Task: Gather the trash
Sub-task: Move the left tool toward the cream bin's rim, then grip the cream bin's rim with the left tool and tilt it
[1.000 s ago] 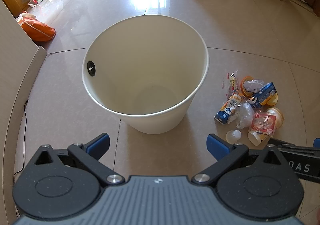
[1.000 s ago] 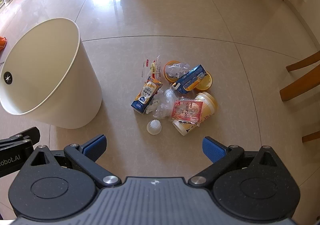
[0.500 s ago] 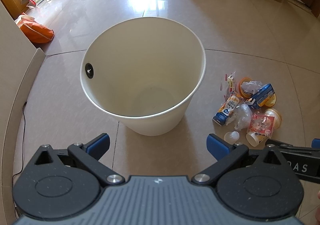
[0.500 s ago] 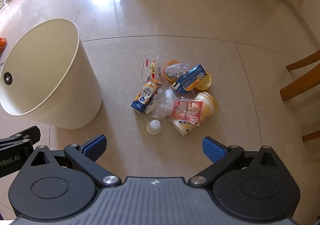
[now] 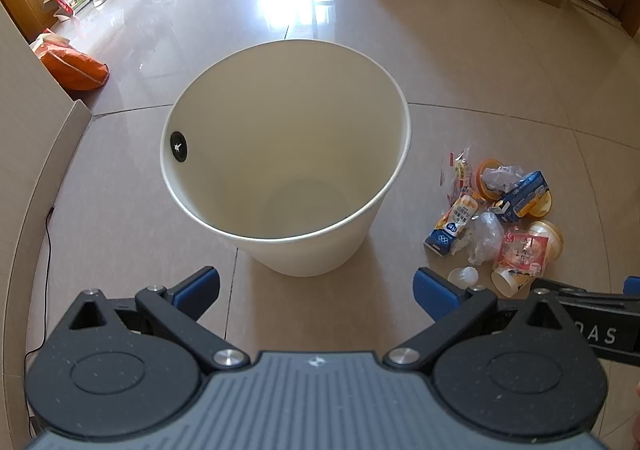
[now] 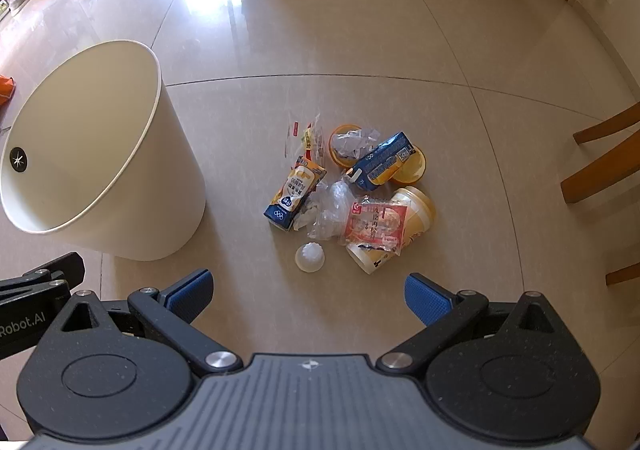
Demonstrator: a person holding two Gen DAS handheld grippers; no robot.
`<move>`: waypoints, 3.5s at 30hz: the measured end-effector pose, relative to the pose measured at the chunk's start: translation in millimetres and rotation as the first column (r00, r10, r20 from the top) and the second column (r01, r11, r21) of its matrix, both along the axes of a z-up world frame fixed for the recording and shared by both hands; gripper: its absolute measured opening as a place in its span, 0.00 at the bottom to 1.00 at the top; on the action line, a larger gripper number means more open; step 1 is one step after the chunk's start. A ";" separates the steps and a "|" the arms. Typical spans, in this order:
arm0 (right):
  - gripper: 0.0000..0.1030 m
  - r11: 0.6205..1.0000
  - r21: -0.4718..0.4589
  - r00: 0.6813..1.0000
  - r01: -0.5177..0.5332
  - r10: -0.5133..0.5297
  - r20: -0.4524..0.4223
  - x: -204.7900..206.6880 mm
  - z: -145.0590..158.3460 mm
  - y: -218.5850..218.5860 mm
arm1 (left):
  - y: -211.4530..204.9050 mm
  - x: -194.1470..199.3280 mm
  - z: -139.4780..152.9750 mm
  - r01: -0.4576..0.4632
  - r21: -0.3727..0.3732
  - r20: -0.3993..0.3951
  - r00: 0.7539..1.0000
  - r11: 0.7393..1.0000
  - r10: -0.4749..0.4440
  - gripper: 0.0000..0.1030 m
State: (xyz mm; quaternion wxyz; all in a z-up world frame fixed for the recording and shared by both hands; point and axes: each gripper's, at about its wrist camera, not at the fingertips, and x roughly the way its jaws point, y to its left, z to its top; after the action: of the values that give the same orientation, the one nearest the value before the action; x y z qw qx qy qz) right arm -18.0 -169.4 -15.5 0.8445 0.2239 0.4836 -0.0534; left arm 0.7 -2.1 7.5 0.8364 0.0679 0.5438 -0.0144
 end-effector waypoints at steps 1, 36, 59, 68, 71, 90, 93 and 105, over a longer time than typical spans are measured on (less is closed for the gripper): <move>1.00 1.000 0.002 1.000 0.001 -0.001 0.000 0.0 -0.1 0.4 | 0.3 0.0 0.0 0.000 0.000 0.001 1.000 1.000 0.000 0.99; 1.00 0.997 0.072 0.990 0.040 -0.049 0.130 -4.4 -4.3 -25.0 | 11.5 44.2 45.8 -0.019 -0.042 0.120 0.993 0.999 0.024 0.99; 1.00 0.993 -0.111 0.978 -0.046 0.068 0.197 21.8 -51.6 3.2 | 120.1 105.0 -33.9 -0.087 0.063 0.108 0.991 0.994 0.080 0.99; 1.00 0.993 -0.091 0.988 -0.079 0.090 0.124 23.8 -77.1 15.1 | 146.6 117.0 -58.1 -0.214 0.003 0.057 0.975 0.977 0.214 0.72; 1.00 0.993 -0.084 0.990 -0.087 0.096 0.108 25.1 -81.2 19.5 | 144.5 117.3 -61.9 -0.209 -0.015 0.066 0.976 0.978 0.209 0.62; 1.00 0.987 -0.093 0.990 -0.132 0.136 0.039 30.2 -98.5 33.6 | 160.6 157.2 -72.0 -0.146 -0.090 0.052 0.987 0.985 0.151 0.09; 1.00 0.986 -0.094 0.989 -0.139 0.142 0.028 30.4 -102.1 34.5 | 162.1 162.4 -71.3 -0.127 -0.067 0.066 0.989 0.990 0.131 0.11; 1.00 0.985 -0.077 0.988 -0.153 0.155 0.012 28.5 -112.9 36.9 | 149.6 152.3 -71.4 -0.064 0.009 0.149 0.987 0.998 0.061 0.12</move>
State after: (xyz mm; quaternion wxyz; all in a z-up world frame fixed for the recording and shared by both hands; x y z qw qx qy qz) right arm 10.5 -132.6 -128.5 0.8583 0.1540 0.4895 -0.0044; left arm 152.9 147.6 -63.9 0.8742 0.0576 0.4818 0.0208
